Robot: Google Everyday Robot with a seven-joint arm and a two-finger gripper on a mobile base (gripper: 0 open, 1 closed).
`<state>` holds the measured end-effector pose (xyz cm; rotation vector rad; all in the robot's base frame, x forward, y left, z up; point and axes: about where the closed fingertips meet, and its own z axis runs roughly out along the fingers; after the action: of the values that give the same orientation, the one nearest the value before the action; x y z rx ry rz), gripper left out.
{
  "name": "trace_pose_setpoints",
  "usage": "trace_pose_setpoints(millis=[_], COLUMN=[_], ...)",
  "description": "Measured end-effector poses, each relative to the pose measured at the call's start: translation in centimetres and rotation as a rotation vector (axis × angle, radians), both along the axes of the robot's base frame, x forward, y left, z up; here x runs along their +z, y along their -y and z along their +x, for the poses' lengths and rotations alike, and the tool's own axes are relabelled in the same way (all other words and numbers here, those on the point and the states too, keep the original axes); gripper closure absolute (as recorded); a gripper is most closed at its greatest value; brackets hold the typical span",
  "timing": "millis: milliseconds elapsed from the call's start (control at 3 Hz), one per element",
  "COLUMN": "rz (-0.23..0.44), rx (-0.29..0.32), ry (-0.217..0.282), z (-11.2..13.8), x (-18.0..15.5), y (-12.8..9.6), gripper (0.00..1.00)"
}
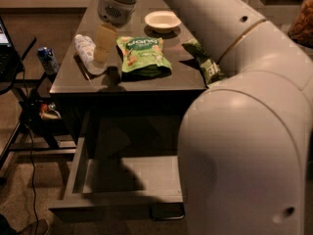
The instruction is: Place blue plastic bottle into top drawer
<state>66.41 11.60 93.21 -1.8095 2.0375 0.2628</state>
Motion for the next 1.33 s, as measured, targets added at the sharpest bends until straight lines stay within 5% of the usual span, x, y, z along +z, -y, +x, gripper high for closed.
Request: trace_pose_setpoints(millis=[1333], rz=[0.089], rx=[-0.083], ry=[-0.056], z=[4.5], x=[-2.4], y=[-4.1], gripper=[0.0])
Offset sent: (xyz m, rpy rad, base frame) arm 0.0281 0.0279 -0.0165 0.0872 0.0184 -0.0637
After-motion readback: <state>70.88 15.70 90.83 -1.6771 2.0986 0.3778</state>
